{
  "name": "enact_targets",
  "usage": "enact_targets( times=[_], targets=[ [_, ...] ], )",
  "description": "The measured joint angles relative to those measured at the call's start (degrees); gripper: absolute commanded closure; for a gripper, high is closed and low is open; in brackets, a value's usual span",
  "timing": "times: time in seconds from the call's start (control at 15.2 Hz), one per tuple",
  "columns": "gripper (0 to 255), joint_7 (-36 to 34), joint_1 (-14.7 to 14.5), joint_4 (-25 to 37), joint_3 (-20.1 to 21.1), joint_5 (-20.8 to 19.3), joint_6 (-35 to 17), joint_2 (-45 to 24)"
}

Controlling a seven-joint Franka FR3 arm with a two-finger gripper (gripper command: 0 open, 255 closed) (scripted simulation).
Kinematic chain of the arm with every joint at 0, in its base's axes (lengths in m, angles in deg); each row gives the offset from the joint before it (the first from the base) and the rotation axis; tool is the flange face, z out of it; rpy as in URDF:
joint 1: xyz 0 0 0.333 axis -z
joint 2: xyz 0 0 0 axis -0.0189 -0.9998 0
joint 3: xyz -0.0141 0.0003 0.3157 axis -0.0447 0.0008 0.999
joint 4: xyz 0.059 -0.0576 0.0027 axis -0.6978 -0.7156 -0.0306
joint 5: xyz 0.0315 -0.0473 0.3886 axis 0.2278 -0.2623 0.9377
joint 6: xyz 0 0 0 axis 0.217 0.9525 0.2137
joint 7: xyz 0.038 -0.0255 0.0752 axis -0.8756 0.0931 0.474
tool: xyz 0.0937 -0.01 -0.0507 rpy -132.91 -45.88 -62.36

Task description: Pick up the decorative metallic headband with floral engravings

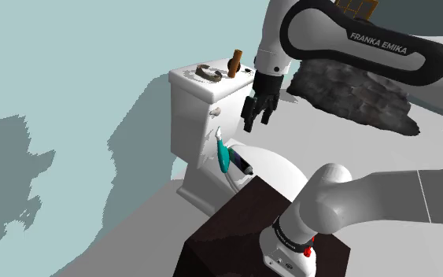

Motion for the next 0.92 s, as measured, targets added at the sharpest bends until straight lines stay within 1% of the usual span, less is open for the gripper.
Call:
enact_targets(
  times=[0.13, 0.4, 0.92],
  targets=[
    [0, 0.3, 0.09, 0.82, -0.2, -0.21, -0.41, -1.01],
    [0, 2.78, 0.75, 4.39, -1.86, -1.64, -4.41, -7.07],
    [0, 7.44, 1.53, 17.37, -4.65, -2.9, -10.18, -22.22]
  ],
)
